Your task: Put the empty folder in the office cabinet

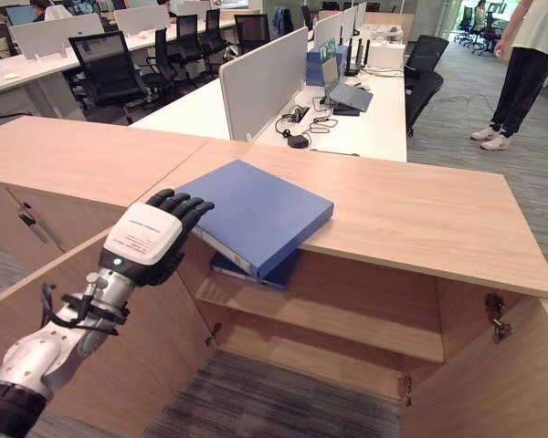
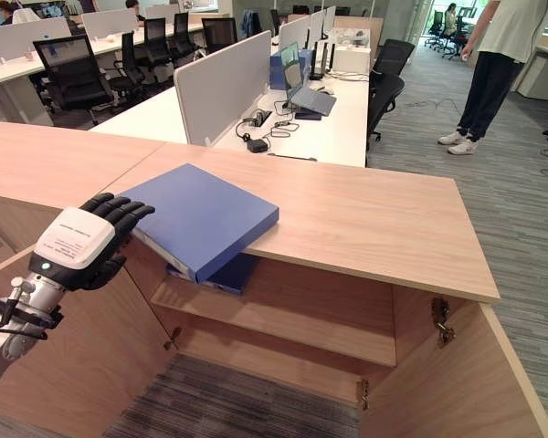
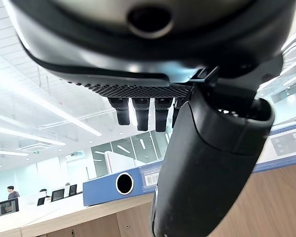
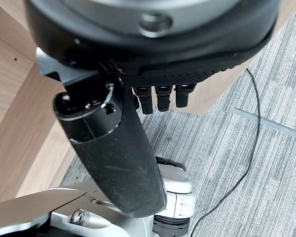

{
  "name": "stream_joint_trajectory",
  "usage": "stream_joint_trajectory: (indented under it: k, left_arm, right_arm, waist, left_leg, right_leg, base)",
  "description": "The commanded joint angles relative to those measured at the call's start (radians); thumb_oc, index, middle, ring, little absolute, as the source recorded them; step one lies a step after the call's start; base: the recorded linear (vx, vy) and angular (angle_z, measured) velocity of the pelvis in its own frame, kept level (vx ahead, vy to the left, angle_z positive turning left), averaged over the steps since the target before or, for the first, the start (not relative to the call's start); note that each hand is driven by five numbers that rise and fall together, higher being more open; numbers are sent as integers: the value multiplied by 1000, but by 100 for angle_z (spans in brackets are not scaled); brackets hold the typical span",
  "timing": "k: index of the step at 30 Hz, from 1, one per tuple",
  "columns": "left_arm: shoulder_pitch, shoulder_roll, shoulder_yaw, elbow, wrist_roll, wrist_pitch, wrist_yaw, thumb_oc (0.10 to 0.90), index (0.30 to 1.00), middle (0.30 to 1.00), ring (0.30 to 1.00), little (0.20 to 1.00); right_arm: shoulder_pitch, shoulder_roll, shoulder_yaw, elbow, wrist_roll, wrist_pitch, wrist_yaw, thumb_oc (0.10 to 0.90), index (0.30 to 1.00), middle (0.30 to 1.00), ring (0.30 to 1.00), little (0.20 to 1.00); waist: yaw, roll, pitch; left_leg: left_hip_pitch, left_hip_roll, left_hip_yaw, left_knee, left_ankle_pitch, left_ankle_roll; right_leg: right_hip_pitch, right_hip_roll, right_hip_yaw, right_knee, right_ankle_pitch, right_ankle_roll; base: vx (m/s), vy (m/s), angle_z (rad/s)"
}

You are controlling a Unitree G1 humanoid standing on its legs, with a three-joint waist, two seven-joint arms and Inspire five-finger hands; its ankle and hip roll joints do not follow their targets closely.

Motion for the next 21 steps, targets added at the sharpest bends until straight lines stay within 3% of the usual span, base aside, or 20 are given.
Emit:
stream_joint_trajectory:
  k: [1, 21]
  left_arm:
    - [-208, 2, 69, -41, -54, 15, 75, 800, 900, 900, 900, 900]
    - [-281, -85, -11, -37, -94, 4, 46, 800, 900, 900, 900, 900]
  right_arm:
    - [-54, -25, 17, -6, -17, -17, -12, 800, 900, 900, 900, 900]
    - [-41, -11, 8, -31, 12, -13, -9, 800, 900, 900, 900, 900]
  waist:
    - [-21, -14, 12]
    - [-56, -24, 15]
  left_leg:
    - [89, 2, 83, 9, -96, -26]
    - [92, 10, 113, 8, -92, -24]
  right_leg:
    - [-13, -2, 27, 6, -114, 67]
    - [-32, 2, 57, 7, -98, 65]
  base:
    - [-33, 1, -3]
    - [4, 1, -3]
